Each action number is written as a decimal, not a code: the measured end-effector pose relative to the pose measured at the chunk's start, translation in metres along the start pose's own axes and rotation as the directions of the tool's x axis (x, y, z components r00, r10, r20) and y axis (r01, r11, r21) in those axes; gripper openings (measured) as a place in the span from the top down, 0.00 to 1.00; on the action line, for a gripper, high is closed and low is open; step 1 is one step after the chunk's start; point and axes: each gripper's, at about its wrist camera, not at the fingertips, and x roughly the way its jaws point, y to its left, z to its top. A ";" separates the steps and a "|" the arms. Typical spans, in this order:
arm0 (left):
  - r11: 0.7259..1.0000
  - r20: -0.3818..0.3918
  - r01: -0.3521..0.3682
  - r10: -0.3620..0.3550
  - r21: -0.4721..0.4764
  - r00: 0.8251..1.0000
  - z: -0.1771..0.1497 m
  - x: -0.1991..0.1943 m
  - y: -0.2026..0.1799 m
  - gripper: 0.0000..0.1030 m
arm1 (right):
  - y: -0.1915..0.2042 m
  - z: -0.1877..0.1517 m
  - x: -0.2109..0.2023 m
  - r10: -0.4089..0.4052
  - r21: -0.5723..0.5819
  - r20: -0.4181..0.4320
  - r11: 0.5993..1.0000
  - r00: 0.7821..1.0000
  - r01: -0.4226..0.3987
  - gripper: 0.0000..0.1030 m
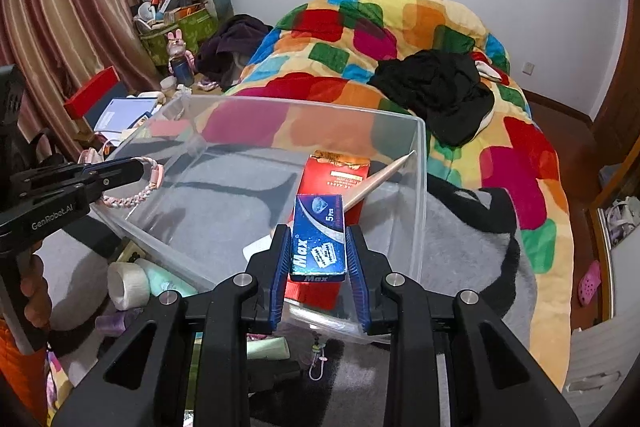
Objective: Organize objects
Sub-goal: 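Drop the blue Max box from the right tool while the left drops the rope, then drop the green bottle from the right tool while the left drops white tape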
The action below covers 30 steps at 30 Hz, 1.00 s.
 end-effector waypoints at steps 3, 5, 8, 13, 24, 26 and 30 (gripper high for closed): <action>1.000 -0.001 0.010 -0.010 0.008 1.000 -0.001 -0.004 -0.002 0.90 | 0.000 -0.001 -0.003 0.002 -0.003 0.003 1.000 1.000 -0.002 0.70; 1.000 0.002 0.010 -0.010 0.012 1.000 -0.002 -0.008 -0.003 0.84 | 0.000 -0.002 -0.006 0.002 -0.002 0.009 1.000 1.000 -0.002 0.64; 1.000 0.013 0.019 -0.019 0.016 1.000 -0.005 -0.015 -0.004 0.78 | 0.002 -0.006 -0.017 0.020 -0.007 0.030 1.000 0.999 -0.020 0.59; 0.999 0.038 0.010 -0.011 0.048 0.999 -0.017 -0.031 -0.014 0.64 | 0.010 -0.018 -0.041 0.054 -0.022 0.072 0.998 0.996 -0.052 0.51; 0.995 0.040 0.020 -0.024 0.101 0.999 -0.053 -0.050 -0.025 0.49 | 0.049 -0.051 -0.062 0.137 -0.073 0.088 0.989 0.987 -0.131 0.22; 0.995 0.021 0.024 -0.026 0.098 0.999 -0.060 -0.046 -0.024 0.49 | 0.053 -0.056 -0.057 0.132 -0.074 0.080 0.989 0.988 -0.127 0.21; 0.995 -0.009 0.016 -0.016 0.098 1.000 -0.073 -0.040 -0.023 0.49 | 0.054 -0.060 -0.043 0.121 -0.064 0.042 0.991 0.992 -0.118 0.21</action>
